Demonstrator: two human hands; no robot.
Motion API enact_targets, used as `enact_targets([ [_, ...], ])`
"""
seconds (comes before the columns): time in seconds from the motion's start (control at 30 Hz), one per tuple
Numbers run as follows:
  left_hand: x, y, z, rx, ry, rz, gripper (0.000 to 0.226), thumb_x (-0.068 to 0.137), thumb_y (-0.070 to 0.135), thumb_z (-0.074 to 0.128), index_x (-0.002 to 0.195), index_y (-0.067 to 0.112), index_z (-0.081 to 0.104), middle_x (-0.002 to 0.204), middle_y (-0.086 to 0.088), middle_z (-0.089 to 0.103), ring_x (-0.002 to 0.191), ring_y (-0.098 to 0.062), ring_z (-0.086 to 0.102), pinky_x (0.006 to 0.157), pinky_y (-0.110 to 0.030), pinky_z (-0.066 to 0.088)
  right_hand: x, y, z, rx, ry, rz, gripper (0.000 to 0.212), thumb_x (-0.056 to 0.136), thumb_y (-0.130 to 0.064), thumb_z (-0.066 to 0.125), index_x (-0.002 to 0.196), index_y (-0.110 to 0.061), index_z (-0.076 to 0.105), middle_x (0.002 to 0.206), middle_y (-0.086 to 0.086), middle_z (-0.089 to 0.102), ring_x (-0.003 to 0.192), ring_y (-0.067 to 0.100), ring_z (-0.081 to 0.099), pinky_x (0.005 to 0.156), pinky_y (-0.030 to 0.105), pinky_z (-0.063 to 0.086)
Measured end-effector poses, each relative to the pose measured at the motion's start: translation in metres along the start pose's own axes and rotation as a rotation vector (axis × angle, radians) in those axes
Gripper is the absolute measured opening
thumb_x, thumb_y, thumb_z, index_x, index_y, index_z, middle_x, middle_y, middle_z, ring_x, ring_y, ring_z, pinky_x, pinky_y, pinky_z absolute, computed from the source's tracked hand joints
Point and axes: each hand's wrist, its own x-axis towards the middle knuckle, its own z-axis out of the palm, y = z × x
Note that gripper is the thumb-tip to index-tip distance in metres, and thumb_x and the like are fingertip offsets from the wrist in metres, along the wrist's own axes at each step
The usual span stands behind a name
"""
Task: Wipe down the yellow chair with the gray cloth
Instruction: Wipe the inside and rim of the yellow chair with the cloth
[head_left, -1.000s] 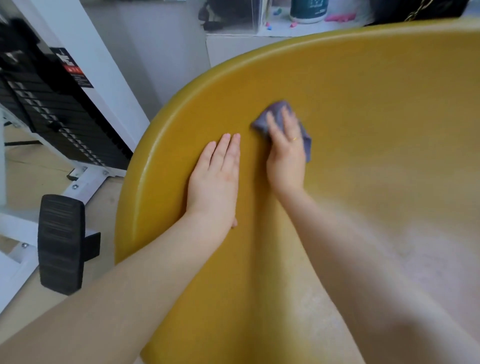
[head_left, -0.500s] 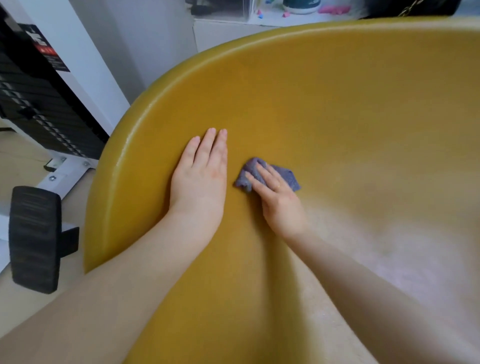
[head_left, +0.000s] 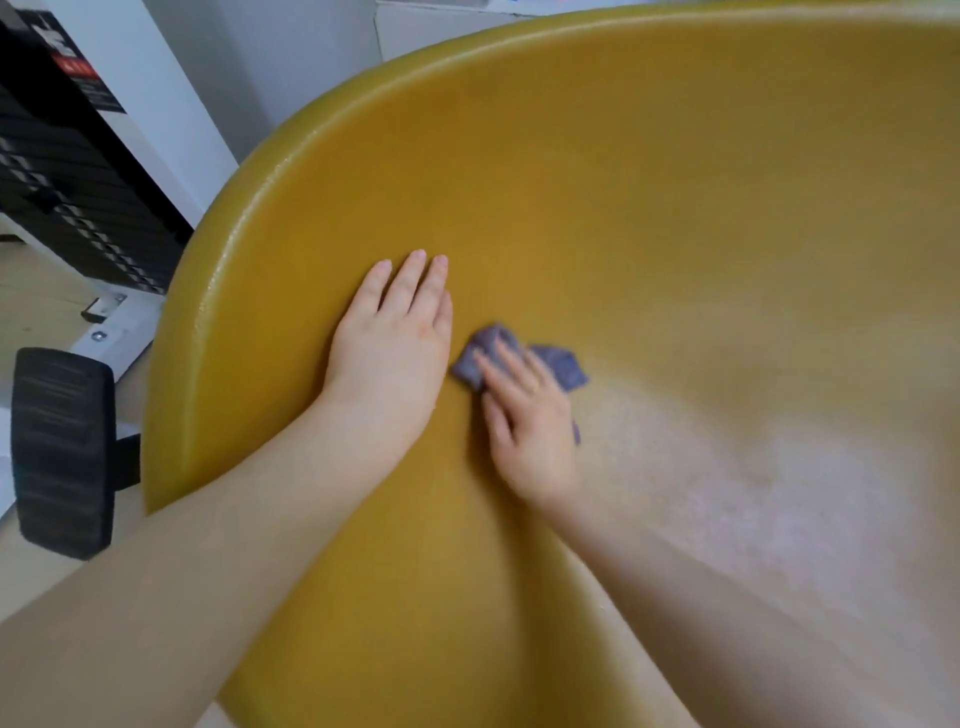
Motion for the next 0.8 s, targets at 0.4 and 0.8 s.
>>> enact_targets([
  [0.4,-0.009,0.011,0.016,0.141,-0.223,0.179,0.110,0.073,0.060,0.065,0.150,0.021,-0.002,0.154,-0.012,-0.023,0.144,-0.027,-0.014,0.117,-0.039,-0.004,0.001,0.053,-0.002,-0.051,0.003,-0.123,0.045,0.099,-0.034,0.034,0.113,-0.005,0.065,0.123,0.024,0.057,0.116,0.041,0.052,0.108,0.032,0.026],
  [0.8,-0.002,0.019,0.017,0.095,-0.240,0.202,0.115,0.071,0.058,0.069,0.150,0.014,-0.002,0.153,-0.016,-0.023,0.144,-0.026,-0.014,0.117,-0.034,-0.003,-0.086,0.025,-0.023,-0.023,-0.239,-0.068,0.041,0.099,-0.039,0.029,0.126,-0.025,0.056,0.133,0.005,0.054,0.121,0.031,0.044,0.106,0.051,0.025],
])
